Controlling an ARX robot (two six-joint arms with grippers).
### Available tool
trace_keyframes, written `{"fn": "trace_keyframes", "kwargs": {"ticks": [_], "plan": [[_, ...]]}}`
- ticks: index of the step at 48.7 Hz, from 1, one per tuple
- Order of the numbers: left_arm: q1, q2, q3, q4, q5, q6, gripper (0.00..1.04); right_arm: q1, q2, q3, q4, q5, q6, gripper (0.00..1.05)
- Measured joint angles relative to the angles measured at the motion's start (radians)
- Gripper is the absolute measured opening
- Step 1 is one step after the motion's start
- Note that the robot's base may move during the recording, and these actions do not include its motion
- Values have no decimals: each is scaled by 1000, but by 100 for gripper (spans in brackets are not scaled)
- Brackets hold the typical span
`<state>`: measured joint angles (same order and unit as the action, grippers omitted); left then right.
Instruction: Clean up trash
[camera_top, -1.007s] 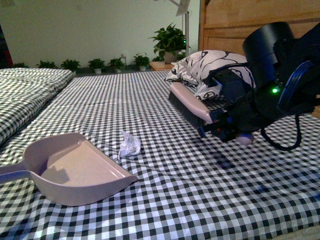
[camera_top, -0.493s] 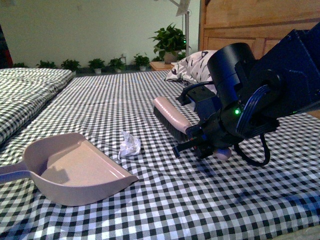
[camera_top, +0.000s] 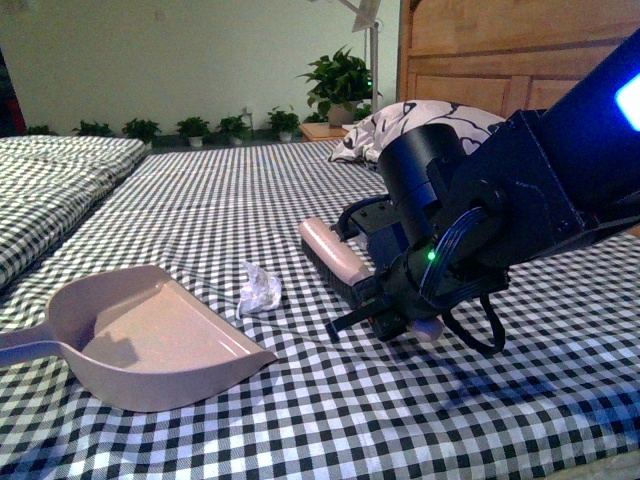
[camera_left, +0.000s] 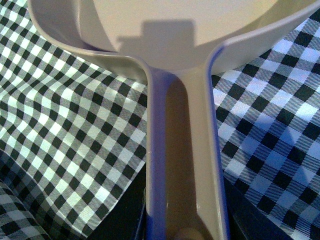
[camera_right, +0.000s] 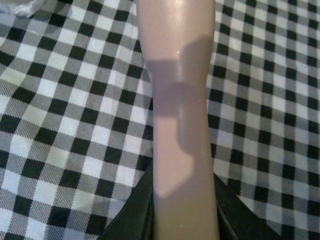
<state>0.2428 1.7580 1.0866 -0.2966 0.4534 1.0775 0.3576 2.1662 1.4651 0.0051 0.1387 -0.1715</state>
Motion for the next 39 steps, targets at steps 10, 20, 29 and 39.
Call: {"fn": "trace_keyframes", "kwargs": {"ticks": [10,20,29,39], "plan": [[0,0,0,0,0,0,27,27,6,-1,-17,-24,18,20],[0,0,0,0,0,0,27,55,-14,-36,-26,-77,39,20],[0,0,0,0,0,0,27,76,-66,-83,-34,-149,47,20],[0,0,0,0,0,0,27,98,-166,-146,-40,-251,61,20]]}}
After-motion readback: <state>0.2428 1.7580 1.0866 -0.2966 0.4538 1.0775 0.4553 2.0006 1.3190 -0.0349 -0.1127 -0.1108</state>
